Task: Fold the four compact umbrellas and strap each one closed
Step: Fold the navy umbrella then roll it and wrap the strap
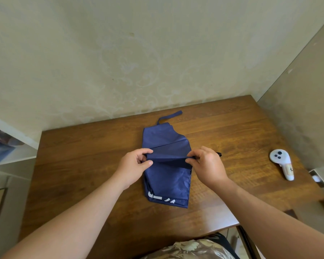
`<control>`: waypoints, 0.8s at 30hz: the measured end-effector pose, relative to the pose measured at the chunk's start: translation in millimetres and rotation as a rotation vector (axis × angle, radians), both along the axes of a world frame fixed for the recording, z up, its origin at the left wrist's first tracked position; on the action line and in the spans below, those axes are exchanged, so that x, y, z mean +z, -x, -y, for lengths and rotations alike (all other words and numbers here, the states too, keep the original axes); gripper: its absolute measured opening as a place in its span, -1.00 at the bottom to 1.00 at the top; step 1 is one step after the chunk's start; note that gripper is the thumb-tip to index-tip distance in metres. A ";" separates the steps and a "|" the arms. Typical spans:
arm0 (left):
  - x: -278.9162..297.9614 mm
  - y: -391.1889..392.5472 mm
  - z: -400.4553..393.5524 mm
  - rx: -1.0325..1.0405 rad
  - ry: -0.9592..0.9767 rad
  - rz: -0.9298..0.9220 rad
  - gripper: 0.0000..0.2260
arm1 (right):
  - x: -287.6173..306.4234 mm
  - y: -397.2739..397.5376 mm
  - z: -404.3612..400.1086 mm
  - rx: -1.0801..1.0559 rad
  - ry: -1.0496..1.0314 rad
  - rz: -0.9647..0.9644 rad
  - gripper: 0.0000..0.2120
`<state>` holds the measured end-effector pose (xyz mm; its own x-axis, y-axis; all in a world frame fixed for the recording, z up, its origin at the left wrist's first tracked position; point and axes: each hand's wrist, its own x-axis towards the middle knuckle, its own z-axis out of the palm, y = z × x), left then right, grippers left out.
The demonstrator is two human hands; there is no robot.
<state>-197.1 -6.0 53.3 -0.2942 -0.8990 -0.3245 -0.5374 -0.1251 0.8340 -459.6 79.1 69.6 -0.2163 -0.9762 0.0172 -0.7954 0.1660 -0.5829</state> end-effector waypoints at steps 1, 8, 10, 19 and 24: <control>-2.1 -0.4 -1.0 0.002 0.002 0.003 -0.72 | -1.2 0.5 -0.4 -0.007 0.002 -0.005 -0.97; 4.2 1.3 -5.1 -0.021 0.059 0.077 -0.78 | -6.4 -1.7 -1.7 0.043 0.072 -0.073 -0.93; 5.9 -0.6 -4.9 -0.026 0.101 0.115 -0.84 | -8.5 0.4 -5.6 0.125 0.150 -0.155 -0.90; -25.7 -25.4 -24.0 -0.550 0.562 0.440 -0.90 | -39.9 1.7 -44.7 0.586 0.119 -0.364 -0.88; -39.7 -24.2 -31.3 -0.801 0.657 0.611 -0.86 | -68.2 -10.9 -59.0 0.632 0.019 -0.434 -0.97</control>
